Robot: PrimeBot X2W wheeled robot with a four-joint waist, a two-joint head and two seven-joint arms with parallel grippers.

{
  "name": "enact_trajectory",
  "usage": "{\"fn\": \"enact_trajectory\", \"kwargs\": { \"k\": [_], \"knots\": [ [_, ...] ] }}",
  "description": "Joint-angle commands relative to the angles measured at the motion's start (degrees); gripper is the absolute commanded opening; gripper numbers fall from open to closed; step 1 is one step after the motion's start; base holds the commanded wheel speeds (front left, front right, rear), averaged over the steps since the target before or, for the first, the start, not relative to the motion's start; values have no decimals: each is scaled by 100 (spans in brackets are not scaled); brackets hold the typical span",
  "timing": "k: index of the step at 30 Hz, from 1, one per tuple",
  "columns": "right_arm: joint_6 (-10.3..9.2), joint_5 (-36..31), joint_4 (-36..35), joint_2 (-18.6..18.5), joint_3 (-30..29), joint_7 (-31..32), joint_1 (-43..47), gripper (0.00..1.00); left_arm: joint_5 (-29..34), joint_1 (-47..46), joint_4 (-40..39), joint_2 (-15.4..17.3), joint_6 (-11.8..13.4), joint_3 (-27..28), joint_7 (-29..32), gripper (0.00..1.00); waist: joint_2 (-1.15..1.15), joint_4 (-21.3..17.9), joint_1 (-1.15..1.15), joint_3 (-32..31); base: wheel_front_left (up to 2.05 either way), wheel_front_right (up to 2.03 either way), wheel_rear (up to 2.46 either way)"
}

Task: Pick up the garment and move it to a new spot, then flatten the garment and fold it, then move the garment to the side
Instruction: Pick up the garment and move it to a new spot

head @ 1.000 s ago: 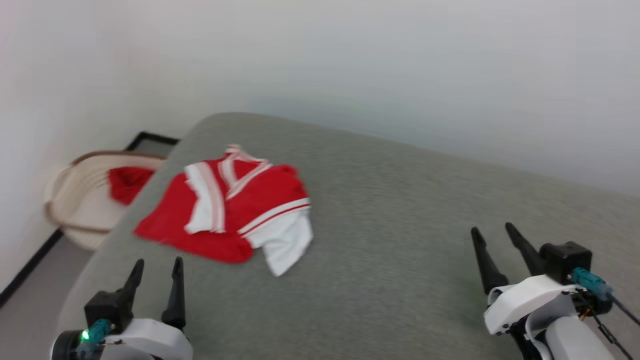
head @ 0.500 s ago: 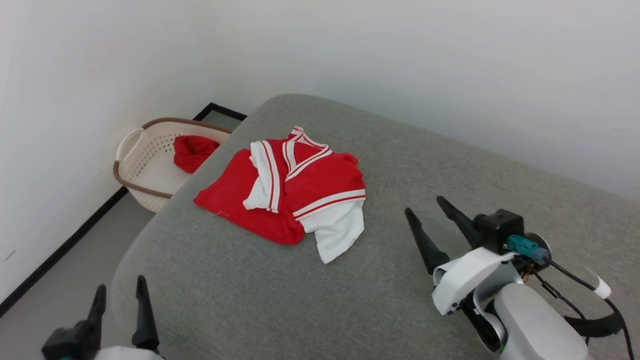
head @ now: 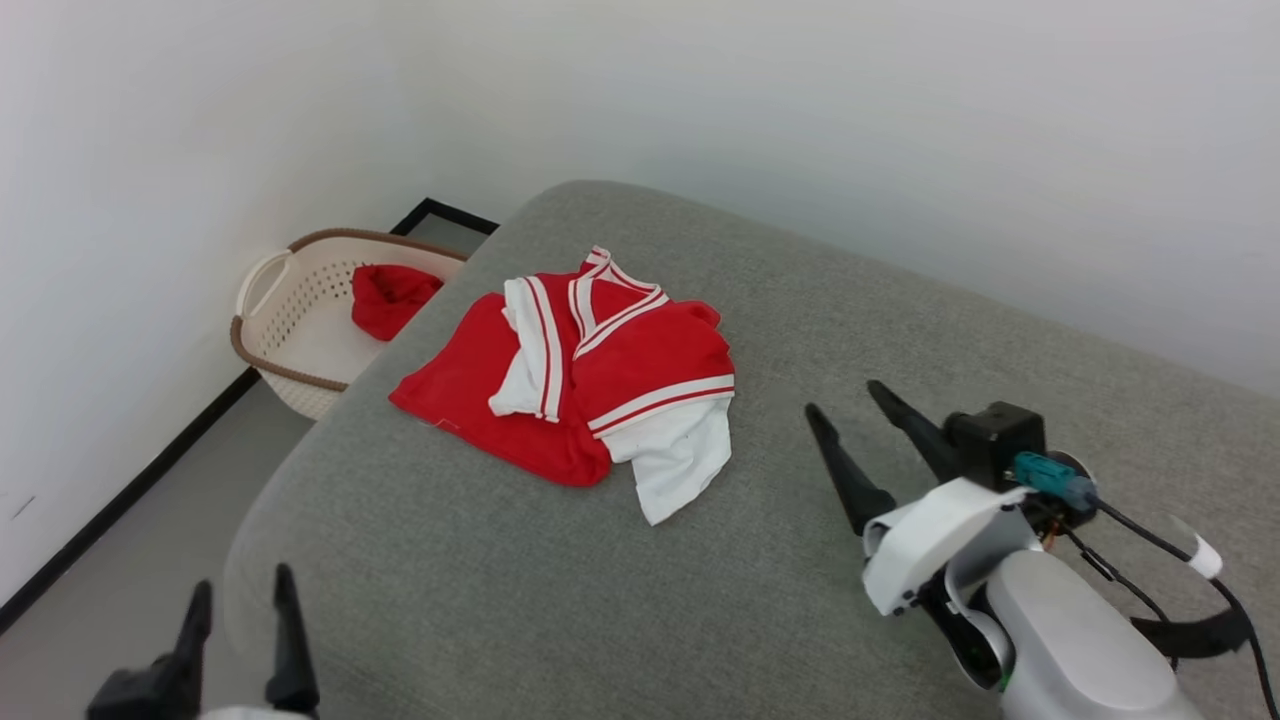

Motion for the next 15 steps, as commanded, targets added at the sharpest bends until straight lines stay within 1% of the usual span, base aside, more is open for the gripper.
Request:
{"fn": "enact_trajectory", "kwargs": {
  "k": [1,6,8,11,13,15],
  "knots": [
    [2,-24,-43,-33,-85,-27,156,100,58,-173,55,74,-73,-77,8,100,0,-45,0,-34,0,0,0],
    [2,-235,-218,-70,-480,-28,560,100,236,-835,354,377,-304,-471,245,100,0,-216,0,-118,0,0,0],
    [2,-330,-327,-1,-456,-28,581,100,196,-1124,443,539,-359,-506,276,100,0,-546,0,13,0,0,0],
    [1,-436,-447,-29,-423,-27,551,100,142,-1651,620,759,-438,-600,317,100,0,-1075,0,265,0,0,0],
    [1,-474,-531,-66,-435,-28,480,100,-18,-2024,796,872,-489,-657,351,100,0,-1403,0,424,0,0,0],
    [1,-495,-615,-83,-418,-29,399,100,14,-2416,989,1152,-499,-758,362,100,0,-1726,0,602,0,0,0]
  ]
}}
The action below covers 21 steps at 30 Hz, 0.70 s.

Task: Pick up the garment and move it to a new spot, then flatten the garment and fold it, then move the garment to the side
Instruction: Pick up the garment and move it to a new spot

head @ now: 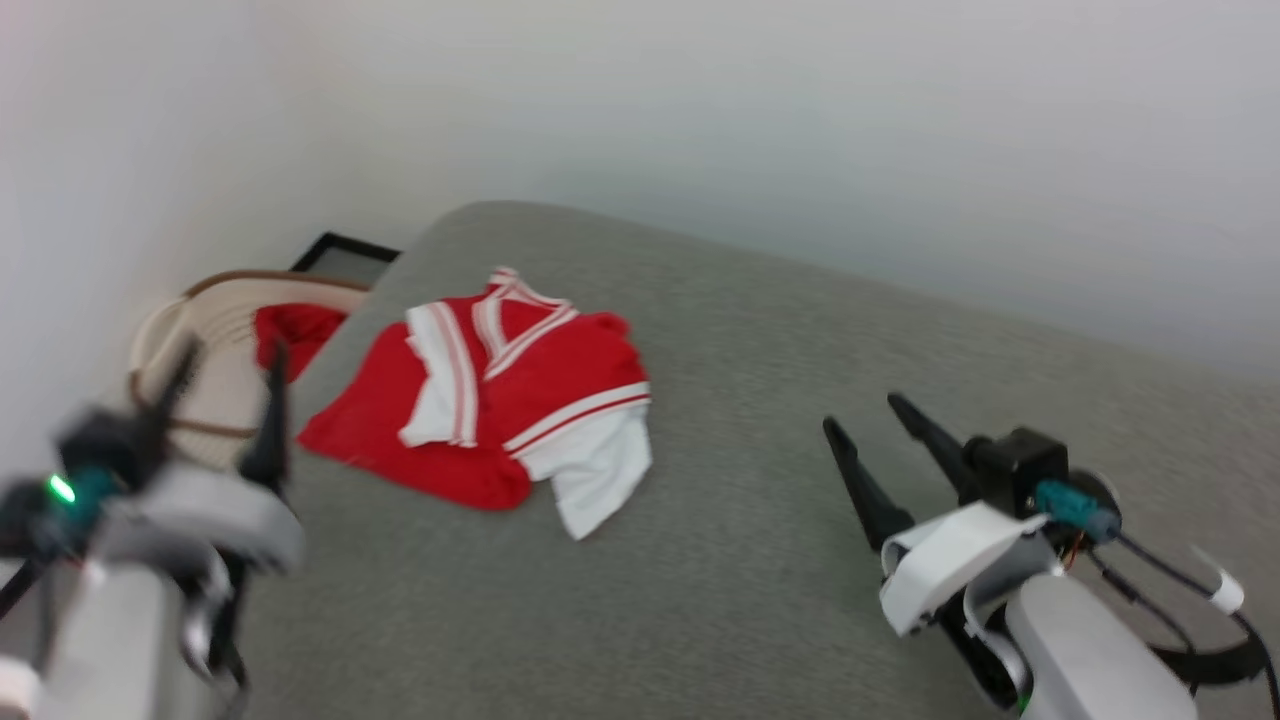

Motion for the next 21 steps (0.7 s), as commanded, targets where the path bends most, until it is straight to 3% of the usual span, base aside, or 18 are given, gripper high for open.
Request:
{"fn": "enact_trajectory", "kwargs": {
  "k": [1,6,10,13,18,21],
  "knots": [
    [0,-58,-81,-36,-3,-28,-168,100,-90,-384,158,149,-19,-46,4,100,0,-1189,0,804,0,0,0],
    [-1,-80,-271,-81,-2,-27,-350,100,-588,-1313,914,621,-39,-327,159,100,0,-1853,0,1228,0,0,0],
    [-1,-81,-429,-30,-54,-28,-418,100,-1253,-1810,1642,1145,-41,-809,621,100,0,-2287,0,1503,0,0,0],
    [0,-100,-503,3,-88,-28,-388,100,-2093,-1976,1992,1402,-43,-1395,1316,100,0,-2510,0,1611,0,0,0],
    [0,-139,-587,38,-192,-27,-413,100,-3667,-1817,1901,2103,-33,-2283,2651,100,0,-2804,0,1757,0,0,0],
    [0,-143,-658,22,-248,-27,-442,100,-4160,-1780,1927,2446,-35,-2621,3139,100,0,-2910,0,1867,0,0,0]
  ]
}}
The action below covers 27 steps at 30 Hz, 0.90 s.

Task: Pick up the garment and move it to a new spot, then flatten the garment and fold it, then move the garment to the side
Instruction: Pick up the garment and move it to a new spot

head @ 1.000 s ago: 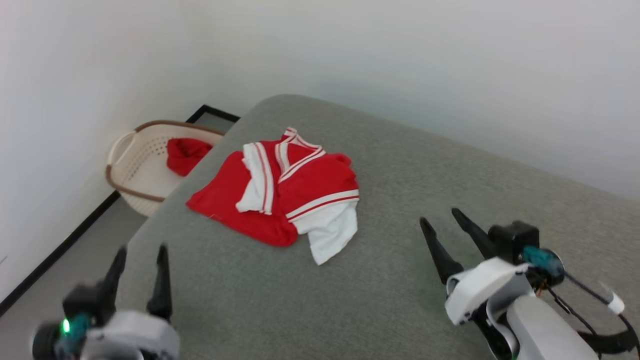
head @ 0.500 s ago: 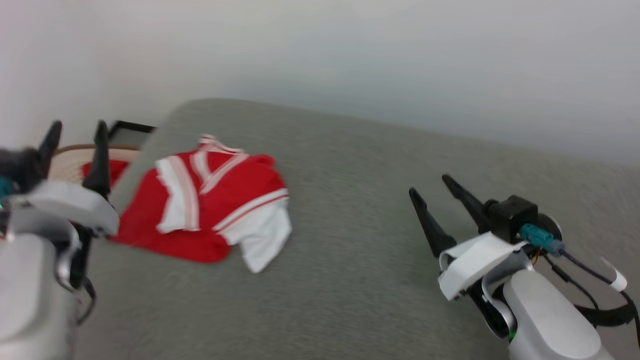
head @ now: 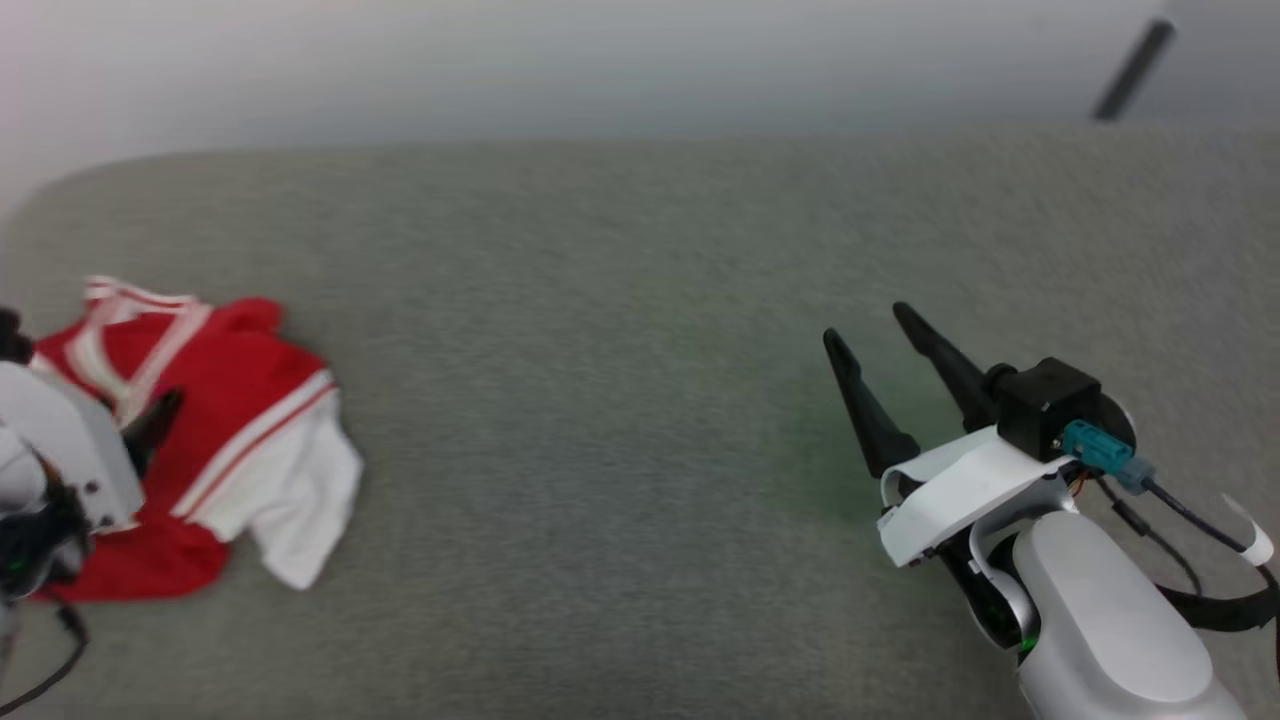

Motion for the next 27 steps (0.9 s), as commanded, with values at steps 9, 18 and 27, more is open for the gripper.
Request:
{"fn": "enact_trajectory", "kwargs": {
  "k": [9,18,27],
  "knots": [
    [0,-110,-273,-76,-165,-27,-228,100,-424,-327,704,416,13,-595,549,100,0,-750,0,1122,0,0,0],
    [-1,-240,-397,-51,-272,-27,-247,100,-851,-455,1408,-130,29,-973,1409,100,0,-674,0,1415,0,0,0],
    [0,-246,-396,-34,-248,-27,-265,100,-1172,-395,1144,-86,13,-1179,1197,0,0,-553,0,1226,0,0,0]
  ]
}}
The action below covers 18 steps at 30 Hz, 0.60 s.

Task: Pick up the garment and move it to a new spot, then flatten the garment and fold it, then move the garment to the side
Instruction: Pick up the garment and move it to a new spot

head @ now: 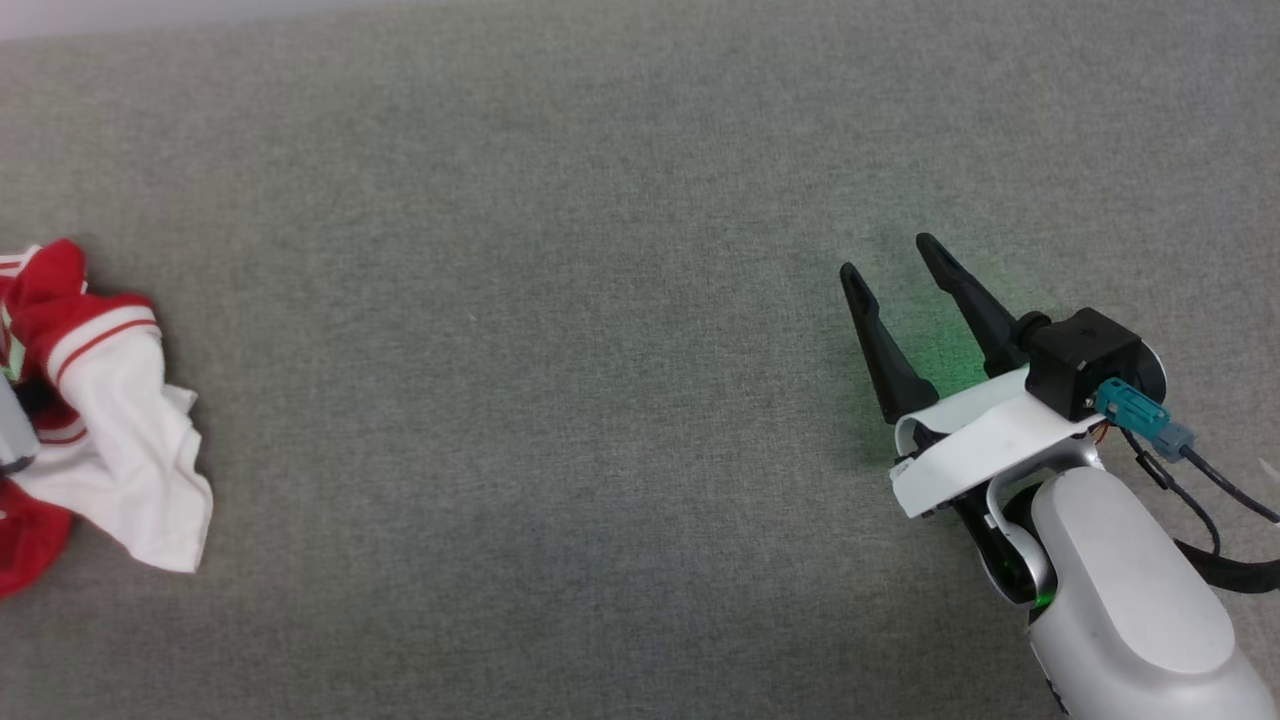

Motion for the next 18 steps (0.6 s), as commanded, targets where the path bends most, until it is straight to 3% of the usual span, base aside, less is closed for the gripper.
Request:
{"fn": "enact_trajectory", "kwargs": {
  "k": [1,10,18],
  "knots": [
    [0,-12,19,8,-3,-28,30,100,56,525,119,-556,17,-346,34,0,0,63,0,-133,0,0,0],
    [0,123,129,52,-234,-28,380,100,-72,84,-484,-389,-14,-408,-788,0,0,267,0,-867,0,0,0],
    [-1,187,50,223,-609,-28,705,100,-342,-159,-1949,-342,12,-748,-905,0,0,190,0,-1188,0,0,0]
  ]
}}
